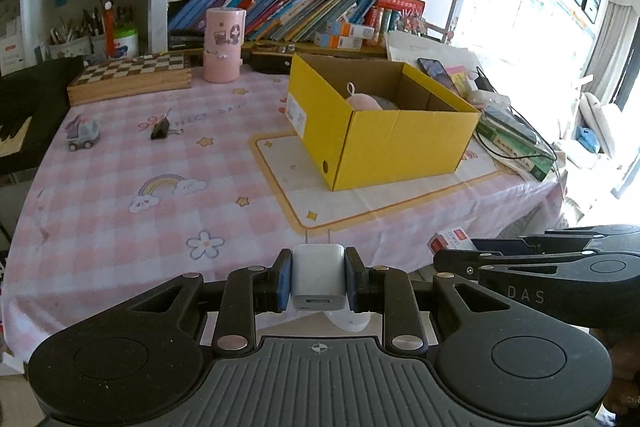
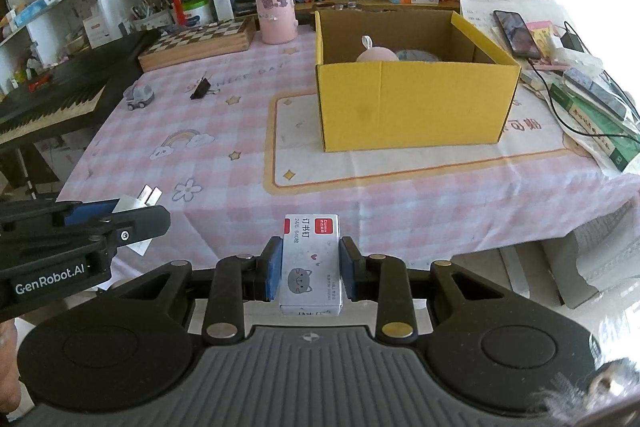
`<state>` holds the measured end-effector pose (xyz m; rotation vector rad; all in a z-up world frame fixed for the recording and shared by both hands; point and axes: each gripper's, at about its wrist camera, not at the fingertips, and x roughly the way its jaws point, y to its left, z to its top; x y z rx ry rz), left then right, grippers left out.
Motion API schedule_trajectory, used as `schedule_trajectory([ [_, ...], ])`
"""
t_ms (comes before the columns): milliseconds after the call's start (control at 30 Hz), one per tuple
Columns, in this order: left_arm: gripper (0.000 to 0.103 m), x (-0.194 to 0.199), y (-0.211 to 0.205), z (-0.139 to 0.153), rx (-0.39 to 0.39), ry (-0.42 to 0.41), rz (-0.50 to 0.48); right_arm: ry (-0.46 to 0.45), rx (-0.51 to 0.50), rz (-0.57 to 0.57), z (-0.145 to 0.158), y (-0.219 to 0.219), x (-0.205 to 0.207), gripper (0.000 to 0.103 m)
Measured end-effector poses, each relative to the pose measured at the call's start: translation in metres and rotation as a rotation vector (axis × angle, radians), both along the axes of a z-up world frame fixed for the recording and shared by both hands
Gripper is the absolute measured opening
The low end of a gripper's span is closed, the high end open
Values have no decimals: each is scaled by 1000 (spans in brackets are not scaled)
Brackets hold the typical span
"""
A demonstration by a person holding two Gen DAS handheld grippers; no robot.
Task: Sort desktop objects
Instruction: 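Carry the charger plug and small white box toward the yellow box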
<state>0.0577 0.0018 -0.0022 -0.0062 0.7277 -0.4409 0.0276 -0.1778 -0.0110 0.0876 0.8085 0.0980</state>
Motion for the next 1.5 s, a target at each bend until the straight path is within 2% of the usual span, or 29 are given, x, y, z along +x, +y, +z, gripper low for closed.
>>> schedule_trajectory([
  [400,25,30,-55,-1,11,21,-4,19,12,10,0,-55,37,28],
  [600,25,46,-90,2,25,1,-19,15,23,-4,0,-91,56,28],
  [1033,25,77,-146,37,2,-195,28,-166,-7,57,32,-152,99,28],
  [1200,25,99,-158,56,-29,-248,74,-241,-5,101,51,-173,126,28],
  [1333,25,117,-167,66,-16,-288,109,-289,-6,127,63,-185,150,28],
  [1500,25,142,-175,66,11,-297,149,-299,-6,159,65,-191,181,28],
])
